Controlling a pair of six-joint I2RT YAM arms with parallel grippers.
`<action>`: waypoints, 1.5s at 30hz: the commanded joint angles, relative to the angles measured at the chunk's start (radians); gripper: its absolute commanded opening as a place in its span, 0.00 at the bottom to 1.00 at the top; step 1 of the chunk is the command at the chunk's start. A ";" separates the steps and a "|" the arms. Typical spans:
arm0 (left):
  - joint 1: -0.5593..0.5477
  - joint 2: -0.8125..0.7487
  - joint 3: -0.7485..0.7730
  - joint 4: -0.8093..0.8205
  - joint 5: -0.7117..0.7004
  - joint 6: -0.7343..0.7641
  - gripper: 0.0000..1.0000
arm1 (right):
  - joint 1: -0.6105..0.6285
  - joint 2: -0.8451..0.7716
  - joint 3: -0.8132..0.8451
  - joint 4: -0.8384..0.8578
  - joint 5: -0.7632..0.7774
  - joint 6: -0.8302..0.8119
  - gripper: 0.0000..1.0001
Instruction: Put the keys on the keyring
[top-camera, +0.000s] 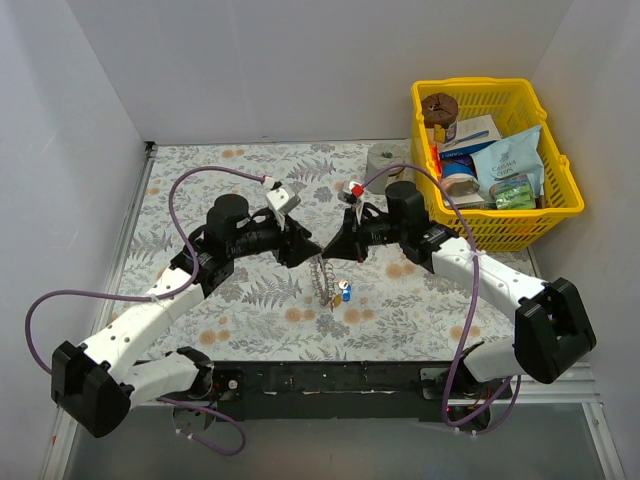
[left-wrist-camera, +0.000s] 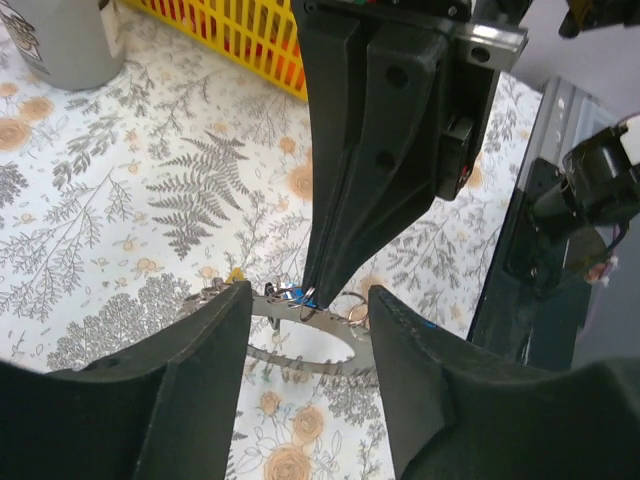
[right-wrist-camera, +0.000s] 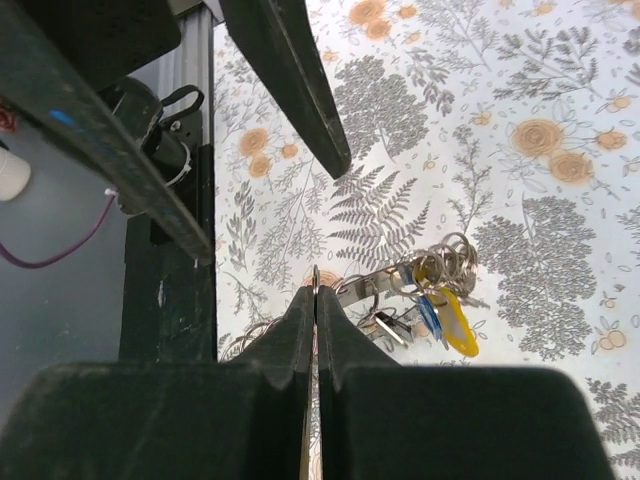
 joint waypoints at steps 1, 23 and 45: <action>0.013 -0.040 -0.018 0.100 -0.072 -0.058 0.53 | 0.000 -0.042 0.086 0.027 0.063 0.010 0.01; 0.160 -0.193 -0.323 0.744 0.357 -0.258 0.68 | 0.000 -0.310 -0.200 0.611 -0.043 -0.003 0.01; 0.088 -0.049 -0.302 1.001 0.446 -0.347 0.44 | 0.000 -0.264 -0.168 0.679 -0.197 0.041 0.01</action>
